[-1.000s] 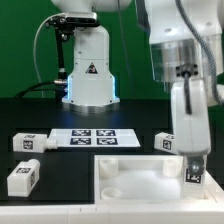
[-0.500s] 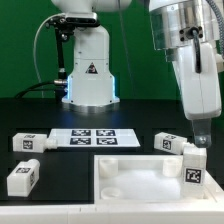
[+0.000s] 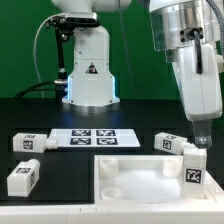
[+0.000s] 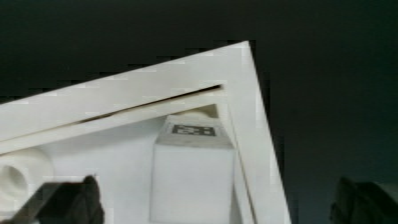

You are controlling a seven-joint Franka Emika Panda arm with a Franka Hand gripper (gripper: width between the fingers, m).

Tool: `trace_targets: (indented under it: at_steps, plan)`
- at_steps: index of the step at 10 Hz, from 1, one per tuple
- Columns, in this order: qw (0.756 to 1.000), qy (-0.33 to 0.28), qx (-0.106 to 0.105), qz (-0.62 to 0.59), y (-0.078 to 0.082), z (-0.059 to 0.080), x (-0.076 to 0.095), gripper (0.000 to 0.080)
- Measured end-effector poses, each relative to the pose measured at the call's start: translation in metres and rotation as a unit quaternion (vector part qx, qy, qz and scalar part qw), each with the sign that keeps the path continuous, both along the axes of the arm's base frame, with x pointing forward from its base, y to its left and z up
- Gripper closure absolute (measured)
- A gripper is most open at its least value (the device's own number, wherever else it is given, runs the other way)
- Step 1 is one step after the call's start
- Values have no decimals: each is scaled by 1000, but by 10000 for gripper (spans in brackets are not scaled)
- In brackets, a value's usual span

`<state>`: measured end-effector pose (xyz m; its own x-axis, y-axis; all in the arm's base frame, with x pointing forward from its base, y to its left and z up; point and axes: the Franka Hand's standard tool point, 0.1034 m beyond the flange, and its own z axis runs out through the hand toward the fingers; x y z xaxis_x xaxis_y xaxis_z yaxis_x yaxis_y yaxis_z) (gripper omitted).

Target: Assemble square table

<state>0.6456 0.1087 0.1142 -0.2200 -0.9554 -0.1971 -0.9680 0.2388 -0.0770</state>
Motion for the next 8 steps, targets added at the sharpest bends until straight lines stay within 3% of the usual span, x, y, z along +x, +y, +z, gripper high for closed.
trace_targets:
  at_steps: [1, 4, 8]
  plan:
    - [1000, -2, -2, 15, 2, 0, -1, 150]
    - [994, 0, -8, 109, 28, 9, -26, 150]
    - [993, 7, -6, 115, 26, 7, -27, 150]
